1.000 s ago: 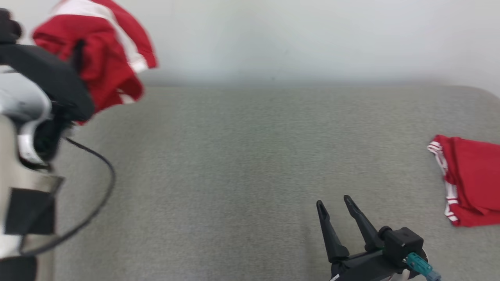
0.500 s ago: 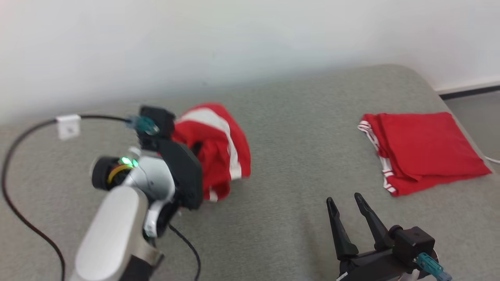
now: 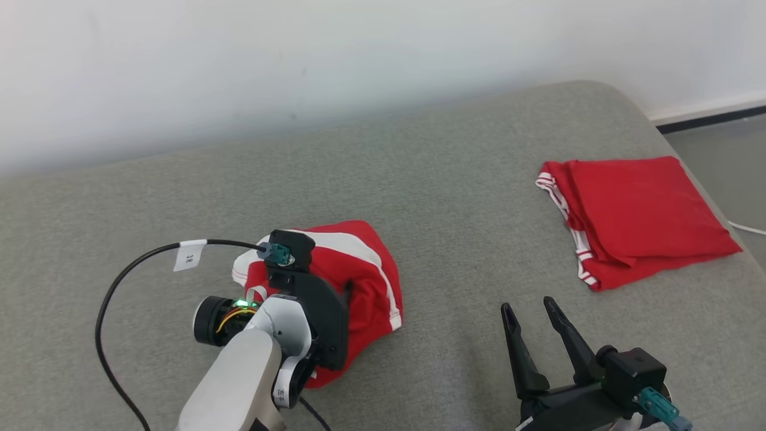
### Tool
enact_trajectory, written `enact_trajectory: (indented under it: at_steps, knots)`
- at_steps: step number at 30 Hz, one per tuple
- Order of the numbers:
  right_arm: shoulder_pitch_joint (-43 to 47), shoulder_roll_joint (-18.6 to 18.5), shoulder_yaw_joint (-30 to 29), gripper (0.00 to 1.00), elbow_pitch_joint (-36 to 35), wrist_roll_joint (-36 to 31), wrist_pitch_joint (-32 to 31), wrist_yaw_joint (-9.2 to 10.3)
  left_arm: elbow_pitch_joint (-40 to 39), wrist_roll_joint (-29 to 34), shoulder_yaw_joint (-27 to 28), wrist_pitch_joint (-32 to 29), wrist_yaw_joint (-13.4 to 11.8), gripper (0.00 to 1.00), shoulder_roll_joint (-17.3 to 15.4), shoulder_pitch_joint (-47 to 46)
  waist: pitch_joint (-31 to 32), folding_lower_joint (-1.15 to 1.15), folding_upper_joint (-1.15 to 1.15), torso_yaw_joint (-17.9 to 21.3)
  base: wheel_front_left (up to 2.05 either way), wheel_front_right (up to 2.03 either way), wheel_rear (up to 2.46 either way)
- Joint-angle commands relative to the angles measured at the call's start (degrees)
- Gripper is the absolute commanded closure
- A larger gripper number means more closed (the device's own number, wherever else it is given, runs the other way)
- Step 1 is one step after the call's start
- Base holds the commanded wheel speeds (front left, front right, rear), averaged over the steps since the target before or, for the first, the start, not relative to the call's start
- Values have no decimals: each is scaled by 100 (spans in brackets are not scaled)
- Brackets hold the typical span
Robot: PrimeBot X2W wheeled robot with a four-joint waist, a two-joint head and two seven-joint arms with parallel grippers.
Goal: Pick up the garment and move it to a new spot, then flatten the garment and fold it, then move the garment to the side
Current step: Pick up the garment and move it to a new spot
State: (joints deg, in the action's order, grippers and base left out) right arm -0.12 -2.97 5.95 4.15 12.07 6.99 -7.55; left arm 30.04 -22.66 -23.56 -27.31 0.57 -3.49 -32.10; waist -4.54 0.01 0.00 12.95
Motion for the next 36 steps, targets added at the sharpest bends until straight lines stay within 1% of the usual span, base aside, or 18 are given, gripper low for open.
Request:
enact_trajectory:
  at_steps: [1,5,9,10,11,13,14,16,19,23,27,31,36]
  knots:
    - [10,20,-4,0,-6,-14,-16,13,-9,-80,-2,90,6,0,20,-36,78,-1,0,-126,0,0,0]
    - [87,20,-75,0,-33,-51,-20,14,-239,-258,-38,499,-8,0,48,48,201,-1,0,-336,0,0,0]
    - [195,19,-138,0,-55,-67,-68,14,-757,-336,48,1107,-101,0,52,266,355,-1,0,-522,0,0,0]
    - [222,19,-167,0,-63,-73,-78,14,-889,-303,76,1261,-112,0,29,346,393,-1,0,-567,0,0,0]
    - [249,19,-187,0,-78,-77,-78,14,-1033,-289,140,1440,-188,0,-7,445,420,-1,0,-608,0,0,0]
    - [290,20,-237,0,-104,-85,-79,14,-1340,-82,137,1810,-226,0,-190,615,464,-1,0,-683,0,0,0]
    - [308,20,-269,0,-115,-91,-78,14,-1484,-58,217,2045,-325,0,-214,759,487,-1,0,-717,0,0,0]
    - [355,19,-321,0,-135,-90,-65,14,-1748,47,276,2459,-411,0,-295,1074,526,-1,0,-777,0,0,0]
    - [437,18,-441,0,-110,2,-32,14,-2044,39,472,3050,-551,0,-390,1585,583,-1,0,-878,0,0,0]
    - [523,19,-570,0,-29,27,44,14,-2052,39,567,3801,-557,0,-510,2365,655,-1,0,-988,0,0,0]
    - [617,17,-692,0,129,42,170,14,-1905,92,729,4165,-622,0,-576,2962,722,-1,0,-1079,0,0,0]
    - [690,16,-831,0,300,-1,306,14,-1980,250,1077,4250,-760,0,-574,3363,767,-1,0,-1185,0,0,0]
    - [753,18,-885,0,472,-56,398,14,-2182,610,1419,4251,-668,0,-600,3738,772,-1,0,-1299,0,0,0]
